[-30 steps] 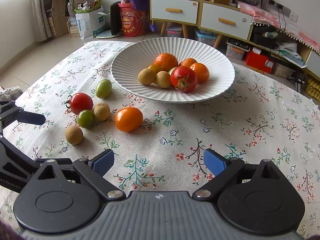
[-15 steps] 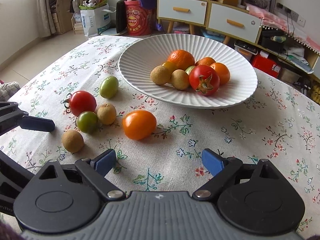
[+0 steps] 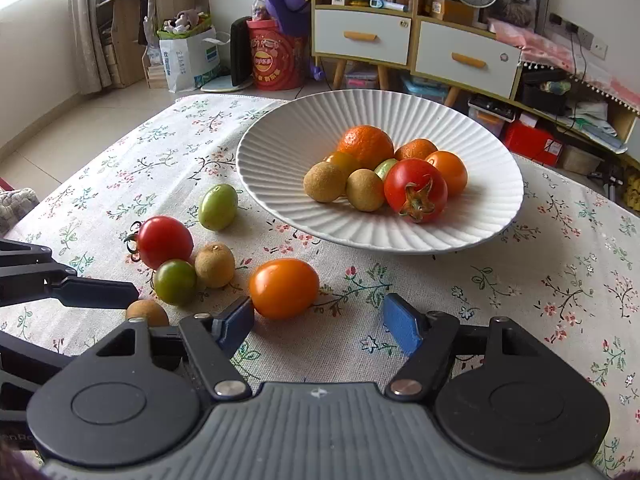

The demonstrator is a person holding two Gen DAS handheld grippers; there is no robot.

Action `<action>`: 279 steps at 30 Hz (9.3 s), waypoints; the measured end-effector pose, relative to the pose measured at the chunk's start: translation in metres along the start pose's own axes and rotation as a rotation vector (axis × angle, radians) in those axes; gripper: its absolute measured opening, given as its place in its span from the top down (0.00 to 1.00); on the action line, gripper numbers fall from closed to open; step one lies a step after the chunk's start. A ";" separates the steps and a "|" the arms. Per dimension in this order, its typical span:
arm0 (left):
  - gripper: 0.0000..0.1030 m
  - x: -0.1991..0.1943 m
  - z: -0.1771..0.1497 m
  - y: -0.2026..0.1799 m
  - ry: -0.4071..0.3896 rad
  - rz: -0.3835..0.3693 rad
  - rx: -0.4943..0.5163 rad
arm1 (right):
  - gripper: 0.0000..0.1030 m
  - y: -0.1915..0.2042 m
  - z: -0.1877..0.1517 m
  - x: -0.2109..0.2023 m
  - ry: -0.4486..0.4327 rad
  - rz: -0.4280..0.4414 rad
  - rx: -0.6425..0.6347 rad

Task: Organize fruits
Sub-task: 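Close the right tool on a yellow-orange tomato while the left tool grasps a brown kiwi, then carry the tomato and kiwi into the white bowl and open both tools, then withdraw both tools from the bowl back over the remaining fruit, then close the left tool on a red tomato while the right tool grasps a brown kiwi, then carry the red tomato and kiwi into the white bowl and open both tools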

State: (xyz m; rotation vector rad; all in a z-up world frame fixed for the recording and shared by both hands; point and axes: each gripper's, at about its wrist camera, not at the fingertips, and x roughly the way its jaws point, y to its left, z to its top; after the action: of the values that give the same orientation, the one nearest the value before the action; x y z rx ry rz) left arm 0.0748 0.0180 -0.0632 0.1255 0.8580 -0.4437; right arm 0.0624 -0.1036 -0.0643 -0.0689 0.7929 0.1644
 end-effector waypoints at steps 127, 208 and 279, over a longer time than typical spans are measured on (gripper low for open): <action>0.20 0.007 0.071 0.000 -0.121 0.117 -0.136 | 0.18 -0.076 0.017 -0.048 -0.079 -0.052 0.166; 0.75 0.008 0.010 0.048 -0.068 0.065 0.086 | 0.44 0.021 0.016 0.008 0.009 0.065 -0.030; 0.75 0.089 0.142 0.014 -0.127 -0.136 -0.114 | 0.78 -0.117 0.058 0.018 -0.161 0.074 0.333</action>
State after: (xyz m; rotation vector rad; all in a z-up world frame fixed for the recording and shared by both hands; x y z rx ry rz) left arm 0.2306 -0.0388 -0.0386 -0.0664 0.7673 -0.5233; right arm 0.1358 -0.2099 -0.0363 0.2855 0.6540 0.1042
